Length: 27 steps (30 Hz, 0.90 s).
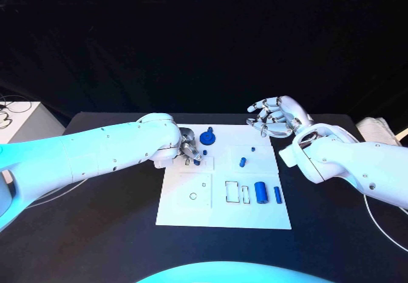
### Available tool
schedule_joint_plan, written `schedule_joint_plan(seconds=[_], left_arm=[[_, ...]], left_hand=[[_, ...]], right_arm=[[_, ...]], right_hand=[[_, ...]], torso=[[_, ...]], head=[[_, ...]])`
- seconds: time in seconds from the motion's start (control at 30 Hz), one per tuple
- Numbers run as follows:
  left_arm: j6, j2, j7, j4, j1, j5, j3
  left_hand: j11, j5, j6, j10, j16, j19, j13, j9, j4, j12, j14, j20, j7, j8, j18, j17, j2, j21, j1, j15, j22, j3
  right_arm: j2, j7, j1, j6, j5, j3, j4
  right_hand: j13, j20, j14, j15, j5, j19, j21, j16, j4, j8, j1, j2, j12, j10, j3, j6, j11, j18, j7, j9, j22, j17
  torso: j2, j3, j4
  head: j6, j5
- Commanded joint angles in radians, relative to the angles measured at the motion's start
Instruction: Assemble the parts on the task board
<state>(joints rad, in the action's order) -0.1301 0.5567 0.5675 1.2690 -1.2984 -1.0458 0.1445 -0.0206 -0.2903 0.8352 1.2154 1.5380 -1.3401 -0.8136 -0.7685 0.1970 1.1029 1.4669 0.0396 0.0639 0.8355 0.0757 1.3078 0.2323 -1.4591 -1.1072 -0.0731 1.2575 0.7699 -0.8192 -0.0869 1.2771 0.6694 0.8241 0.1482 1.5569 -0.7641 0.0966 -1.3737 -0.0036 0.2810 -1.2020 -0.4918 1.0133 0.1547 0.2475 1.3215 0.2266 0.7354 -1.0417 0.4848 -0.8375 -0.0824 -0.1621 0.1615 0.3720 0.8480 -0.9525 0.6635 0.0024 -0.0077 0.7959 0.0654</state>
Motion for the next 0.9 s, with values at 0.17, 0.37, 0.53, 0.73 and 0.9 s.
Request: schedule_joint_plan(seconds=[0.17,0.37,0.53,0.73,0.9], left_arm=[[-0.024,-0.001,-0.001,-0.001,0.002,-0.003,0.001],[-0.027,-0.003,0.0,-0.002,0.002,-0.003,0.001],[-0.033,-0.007,0.001,-0.005,0.002,0.0,0.001],[-0.046,-0.014,0.004,-0.014,0.002,0.007,0.005],[-0.054,-0.015,0.005,-0.015,0.002,0.014,0.021]], left_hand=[[-0.002,-0.005,0.022,0.006,0.005,-0.009,-0.001,-0.044,-0.197,0.006,0.086,-0.001,-0.015,0.004,-0.007,0.209,-0.007,-0.003,0.0,-0.004,0.001,0.191],[-0.002,-0.005,0.022,0.006,0.005,-0.009,-0.001,-0.044,-0.197,0.006,0.086,-0.001,-0.015,0.004,-0.007,0.209,-0.007,-0.003,0.0,-0.004,0.001,0.191],[-0.002,-0.005,0.022,0.006,0.005,-0.009,-0.001,-0.044,-0.197,0.006,0.086,-0.001,-0.015,0.004,-0.007,0.209,-0.007,-0.003,0.0,-0.004,0.001,0.191],[-0.003,-0.007,0.023,0.007,0.006,-0.009,0.0,-0.046,-0.196,0.005,0.087,-0.002,-0.015,0.003,-0.007,0.211,-0.007,-0.003,0.004,-0.004,0.001,0.189],[-0.003,-0.006,0.025,0.012,0.007,-0.01,-0.005,-0.048,-0.192,0.008,0.088,-0.002,-0.017,0.001,-0.007,0.215,-0.004,-0.004,0.015,-0.005,0.003,0.181]], right_arm=[[0.001,-0.003,-0.001,-0.014,0.014,0.0,0.0],[0.001,-0.002,-0.001,-0.014,0.015,0.0,0.001],[0.0,-0.002,-0.001,-0.015,0.015,0.0,0.001],[0.0,-0.002,-0.001,-0.016,0.015,0.0,0.002],[-0.001,-0.002,-0.001,-0.017,0.015,0.0,0.003]], right_hand=[[0.002,0.001,-0.004,-0.002,0.003,-0.009,0.007,-0.004,0.001,0.005,-0.001,0.003,-0.005,-0.001,0.007,-0.002,0.009,-0.021,0.003,0.001,-0.002,0.0],[0.002,0.001,-0.004,-0.002,0.003,-0.01,0.008,-0.006,0.001,0.005,-0.001,0.004,-0.005,-0.001,0.007,-0.002,0.009,-0.021,0.003,0.001,-0.002,0.001],[0.002,0.001,-0.004,-0.002,0.003,-0.01,0.008,-0.006,0.001,0.005,-0.001,0.004,-0.005,-0.001,0.007,-0.002,0.009,-0.021,0.003,0.001,-0.002,0.001],[0.002,0.001,-0.004,-0.002,0.003,-0.01,0.008,-0.006,0.001,0.005,-0.001,0.004,-0.005,-0.001,0.007,-0.002,0.009,-0.021,0.003,0.001,-0.002,0.001],[0.002,0.001,-0.004,-0.002,0.003,-0.01,0.008,-0.006,0.001,0.005,-0.001,0.004,-0.005,-0.001,0.007,-0.002,0.009,-0.021,0.003,0.001,-0.002,0.001]], torso=[[0.001,-0.0001,-0.0007],[0.001,0.0004,0.0],[0.0,0.0009,-0.0008],[0.001,0.0013,-0.001],[0.0,0.0015,-0.0013]], head=[[0.0,0.0],[0.002,-0.001],[0.004,-0.001],[0.005,-0.001],[0.007,-0.003]])
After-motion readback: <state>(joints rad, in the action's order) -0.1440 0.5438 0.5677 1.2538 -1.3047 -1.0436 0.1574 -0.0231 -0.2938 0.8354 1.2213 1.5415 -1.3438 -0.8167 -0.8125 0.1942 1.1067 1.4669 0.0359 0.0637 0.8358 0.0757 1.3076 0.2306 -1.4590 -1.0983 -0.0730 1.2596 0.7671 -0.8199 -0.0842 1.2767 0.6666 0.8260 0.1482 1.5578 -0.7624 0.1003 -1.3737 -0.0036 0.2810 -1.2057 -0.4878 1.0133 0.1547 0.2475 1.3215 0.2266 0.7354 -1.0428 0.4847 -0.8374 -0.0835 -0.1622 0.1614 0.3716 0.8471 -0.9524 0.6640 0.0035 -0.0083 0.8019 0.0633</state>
